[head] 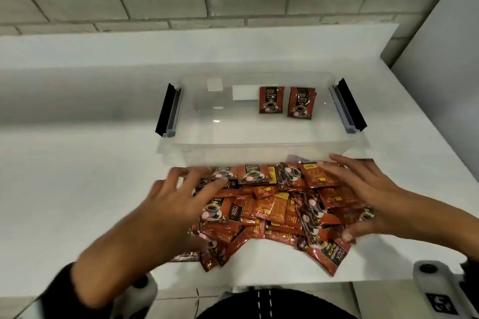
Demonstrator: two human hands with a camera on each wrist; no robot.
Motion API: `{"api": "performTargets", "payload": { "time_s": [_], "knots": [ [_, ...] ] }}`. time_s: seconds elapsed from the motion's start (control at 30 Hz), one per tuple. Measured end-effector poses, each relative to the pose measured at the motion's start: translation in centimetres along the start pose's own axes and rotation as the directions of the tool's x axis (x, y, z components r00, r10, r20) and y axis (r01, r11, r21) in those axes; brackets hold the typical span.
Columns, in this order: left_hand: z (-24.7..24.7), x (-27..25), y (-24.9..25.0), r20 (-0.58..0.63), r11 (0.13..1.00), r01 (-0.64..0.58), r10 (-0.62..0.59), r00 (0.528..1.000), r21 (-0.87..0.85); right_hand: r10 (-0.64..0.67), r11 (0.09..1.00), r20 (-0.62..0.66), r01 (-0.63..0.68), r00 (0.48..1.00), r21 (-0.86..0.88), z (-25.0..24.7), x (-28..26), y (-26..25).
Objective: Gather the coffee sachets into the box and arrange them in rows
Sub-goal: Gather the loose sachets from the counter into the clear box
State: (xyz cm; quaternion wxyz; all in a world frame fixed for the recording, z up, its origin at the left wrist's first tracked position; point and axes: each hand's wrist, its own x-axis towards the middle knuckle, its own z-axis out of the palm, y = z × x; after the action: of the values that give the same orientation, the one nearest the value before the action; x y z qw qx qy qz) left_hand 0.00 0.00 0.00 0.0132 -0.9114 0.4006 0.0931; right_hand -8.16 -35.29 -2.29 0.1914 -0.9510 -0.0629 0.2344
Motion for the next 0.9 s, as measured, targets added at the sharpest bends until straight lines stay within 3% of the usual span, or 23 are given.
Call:
{"api": "performTargets", "payload": {
  "time_s": [0.1,0.23,0.47,0.57,0.63,0.7,0.83,0.9],
  "knots": [
    [1.9,2.0,1.1,0.255,1.0,0.015,-0.017,0.967,0.013,0.007,0.996,0.101,0.002,0.995,-0.088,-0.3,1.5,-0.3],
    [3.1,3.4,0.4,0.295,0.999,0.01,0.001,0.955,-0.034,-0.033,0.994,0.148,0.049,0.988,-0.101,-0.4,2.8,0.2],
    [3.5,4.2,-2.3,0.078,0.975,-0.088,0.106,0.991,-0.203,-0.207,0.959,-0.092,0.184,0.974,-0.215,-1.8,3.2,0.2],
    [2.3,4.0,-3.2,-0.05,0.954,-0.103,0.092,0.994,-0.283,-0.345,0.908,-0.262,0.249,0.902,-0.338,-2.0,3.4,-0.2],
    [1.3,3.7,-3.4,-0.106,0.944,-0.113,0.084,0.991,-0.31,-0.354,0.902,-0.297,0.24,0.887,-0.358,-2.4,3.4,-0.6],
    [0.4,3.5,-3.8,-0.136,0.934,-0.103,0.059,0.989,-0.343,-0.354,0.918,-0.312,0.265,0.882,-0.294,-3.3,3.2,-1.1],
    [-2.1,3.0,-4.8,-0.195,0.871,-0.114,0.021,0.981,-0.478,-0.248,0.968,-0.277,0.247,0.928,-0.039,-6.9,1.9,-2.5],
    [-3.9,3.0,-5.3,-0.202,0.828,-0.104,-0.011,0.979,-0.551,-0.217,0.972,-0.345,0.233,0.913,0.005,-9.3,1.6,-3.5]
  ]
}}
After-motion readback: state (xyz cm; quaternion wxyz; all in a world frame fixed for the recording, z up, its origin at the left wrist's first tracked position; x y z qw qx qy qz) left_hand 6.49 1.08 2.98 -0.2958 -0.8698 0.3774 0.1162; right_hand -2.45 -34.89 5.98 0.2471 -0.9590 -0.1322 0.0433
